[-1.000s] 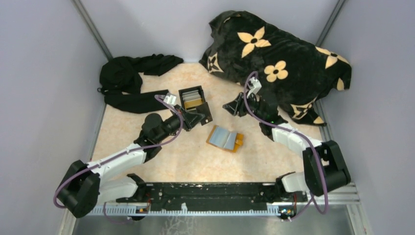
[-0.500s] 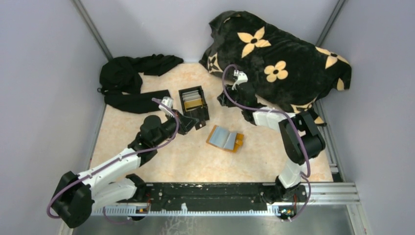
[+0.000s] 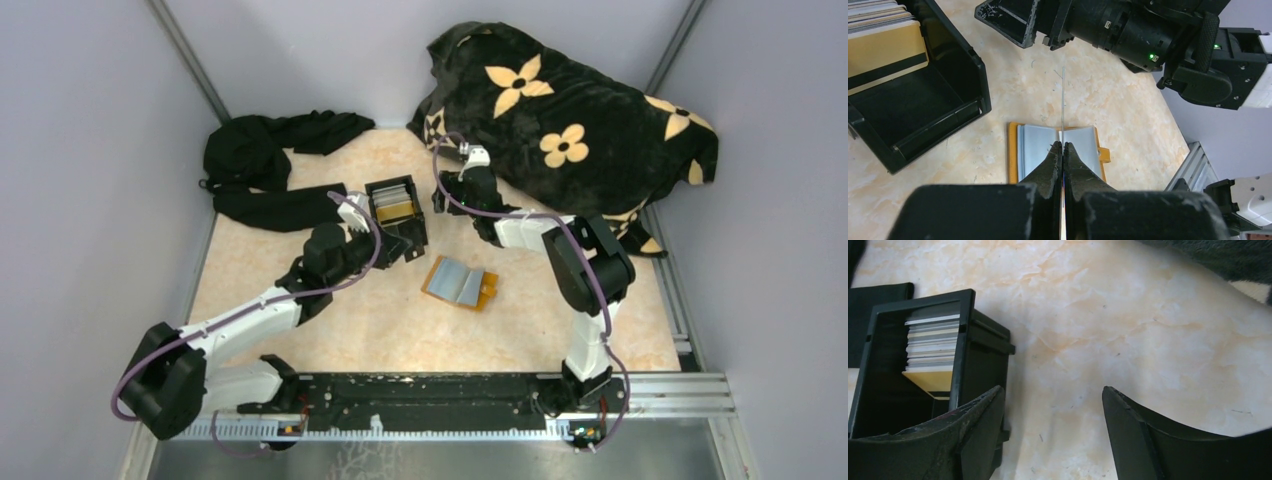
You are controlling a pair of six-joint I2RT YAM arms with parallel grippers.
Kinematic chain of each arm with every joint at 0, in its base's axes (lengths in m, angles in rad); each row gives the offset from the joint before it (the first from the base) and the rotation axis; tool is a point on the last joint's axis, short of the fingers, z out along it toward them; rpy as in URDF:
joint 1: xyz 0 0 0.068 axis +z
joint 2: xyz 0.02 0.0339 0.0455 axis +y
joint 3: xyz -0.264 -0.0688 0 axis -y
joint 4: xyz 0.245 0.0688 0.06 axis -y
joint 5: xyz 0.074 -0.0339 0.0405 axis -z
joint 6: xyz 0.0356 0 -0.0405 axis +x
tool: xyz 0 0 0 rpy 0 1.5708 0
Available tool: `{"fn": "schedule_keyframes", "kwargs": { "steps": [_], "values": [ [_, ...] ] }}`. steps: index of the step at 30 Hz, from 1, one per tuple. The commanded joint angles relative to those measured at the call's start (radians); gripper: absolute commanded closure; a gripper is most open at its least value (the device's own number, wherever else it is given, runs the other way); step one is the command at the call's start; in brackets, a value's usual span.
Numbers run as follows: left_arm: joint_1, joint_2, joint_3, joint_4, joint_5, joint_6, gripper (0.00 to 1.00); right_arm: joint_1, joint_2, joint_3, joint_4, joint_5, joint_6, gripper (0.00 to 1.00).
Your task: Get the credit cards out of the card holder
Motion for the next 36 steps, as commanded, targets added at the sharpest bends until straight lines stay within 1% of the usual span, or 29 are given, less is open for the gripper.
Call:
{"fn": "schedule_keyframes", "kwargs": {
  "steps": [1, 3, 5, 7, 11, 13, 18, 20, 21, 22, 25, 28, 36],
  "values": [
    [0.006, 0.036, 0.072, 0.013, 0.000, 0.035, 1.00, 0.019, -0.001, 0.046, 0.057, 0.076, -0.030, 0.27],
    [0.006, 0.042, 0.091, -0.027, -0.008, 0.048, 1.00, 0.034, 0.012, 0.068, 0.047, 0.095, -0.065, 0.23],
    [0.007, 0.033, 0.079, -0.042, -0.023, 0.052, 1.00, 0.053, 0.024, 0.110, 0.018, 0.142, -0.102, 0.19],
    [0.012, 0.010, 0.050, -0.035, -0.037, 0.027, 1.00, 0.065, 0.034, 0.136, 0.011, 0.156, -0.122, 0.19],
    [0.025, -0.037, -0.003, -0.011, -0.036, 0.008, 1.00, 0.081, 0.073, 0.197, -0.051, 0.138, -0.110, 0.19],
    [0.032, -0.053, -0.015, -0.015, -0.033, 0.021, 1.00, 0.104, 0.087, 0.206, -0.068, 0.173, -0.118, 0.19],
    [0.060, -0.065, 0.001, -0.073, -0.041, 0.065, 1.00, 0.142, 0.122, 0.245, -0.146, 0.260, -0.125, 0.24],
    [0.071, -0.066, 0.002, -0.084, -0.052, 0.064, 1.00, 0.142, 0.135, 0.261, -0.166, 0.270, -0.130, 0.37],
    [0.076, -0.068, 0.001, -0.086, -0.056, 0.057, 1.00, 0.141, 0.144, 0.276, -0.183, 0.274, -0.139, 0.41],
    [0.081, -0.067, -0.003, -0.084, -0.057, 0.049, 1.00, 0.141, 0.151, 0.288, -0.203, 0.273, -0.141, 0.42],
    [0.095, -0.064, -0.018, -0.066, -0.044, 0.039, 1.00, 0.142, 0.138, 0.269, -0.186, 0.270, -0.139, 0.42],
    [0.104, -0.055, -0.025, -0.062, -0.028, 0.031, 1.00, 0.141, 0.114, 0.243, -0.168, 0.246, -0.136, 0.39],
    [0.120, -0.052, -0.038, -0.053, -0.016, 0.024, 1.00, 0.153, 0.080, 0.205, -0.156, 0.220, -0.131, 0.40]
  ]
}}
